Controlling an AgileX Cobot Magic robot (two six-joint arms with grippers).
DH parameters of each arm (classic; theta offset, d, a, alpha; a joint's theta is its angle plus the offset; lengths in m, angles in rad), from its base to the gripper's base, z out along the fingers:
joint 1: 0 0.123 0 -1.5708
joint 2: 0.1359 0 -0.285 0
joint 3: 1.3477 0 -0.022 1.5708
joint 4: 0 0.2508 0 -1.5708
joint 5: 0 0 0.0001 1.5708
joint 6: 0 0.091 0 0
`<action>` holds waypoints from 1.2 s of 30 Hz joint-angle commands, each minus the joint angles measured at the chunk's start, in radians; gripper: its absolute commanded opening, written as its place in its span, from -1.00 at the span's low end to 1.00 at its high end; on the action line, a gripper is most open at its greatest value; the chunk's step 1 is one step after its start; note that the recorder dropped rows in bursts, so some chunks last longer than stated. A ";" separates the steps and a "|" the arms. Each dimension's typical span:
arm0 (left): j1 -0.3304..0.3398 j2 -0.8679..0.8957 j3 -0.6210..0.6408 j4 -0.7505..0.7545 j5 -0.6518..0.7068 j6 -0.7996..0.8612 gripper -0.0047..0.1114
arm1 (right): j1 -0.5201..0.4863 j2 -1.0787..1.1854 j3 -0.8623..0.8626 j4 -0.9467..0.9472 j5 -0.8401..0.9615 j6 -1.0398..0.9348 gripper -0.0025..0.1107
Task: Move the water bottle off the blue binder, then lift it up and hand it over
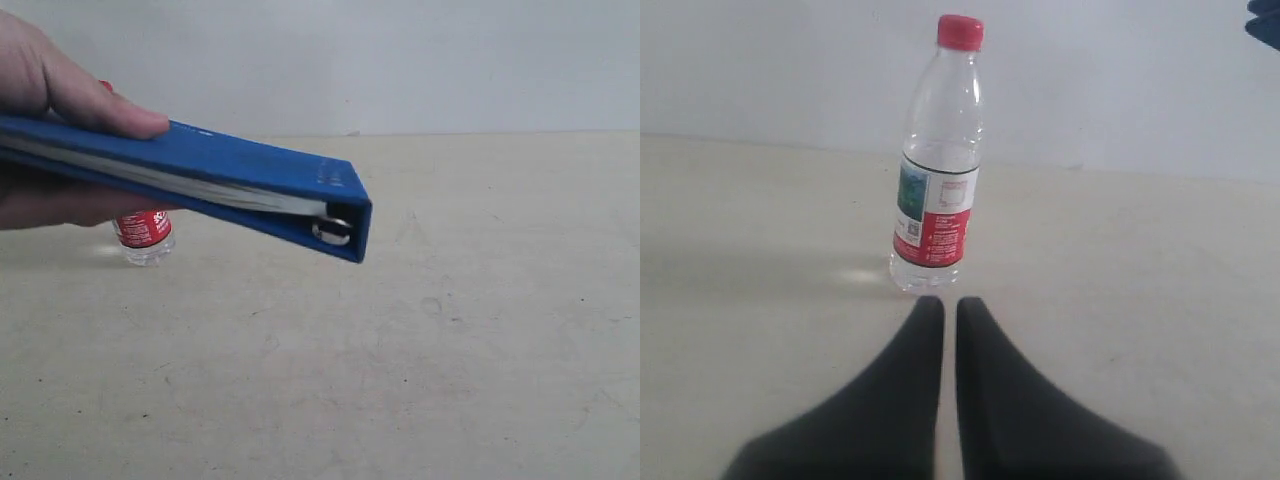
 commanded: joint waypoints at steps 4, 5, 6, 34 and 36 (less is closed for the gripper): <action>0.024 -0.003 -0.002 0.078 0.114 0.012 -0.84 | 0.001 0.002 0.000 -0.002 -0.004 -0.007 -0.96; 0.061 -0.003 -0.002 0.058 0.114 0.012 -0.84 | 0.001 0.002 0.000 -0.002 -0.004 -0.007 -0.96; 0.085 -0.003 -0.002 0.026 0.114 0.018 -0.84 | 0.001 0.002 0.000 -0.002 -0.004 -0.007 -0.96; 0.242 -0.003 -0.002 -0.237 0.108 0.458 -0.84 | 0.000 0.002 0.000 -0.002 -0.004 -0.007 -0.96; 0.242 -0.003 -0.002 -0.237 0.108 0.458 -0.84 | 0.000 0.002 0.000 -0.002 -0.004 -0.007 -0.96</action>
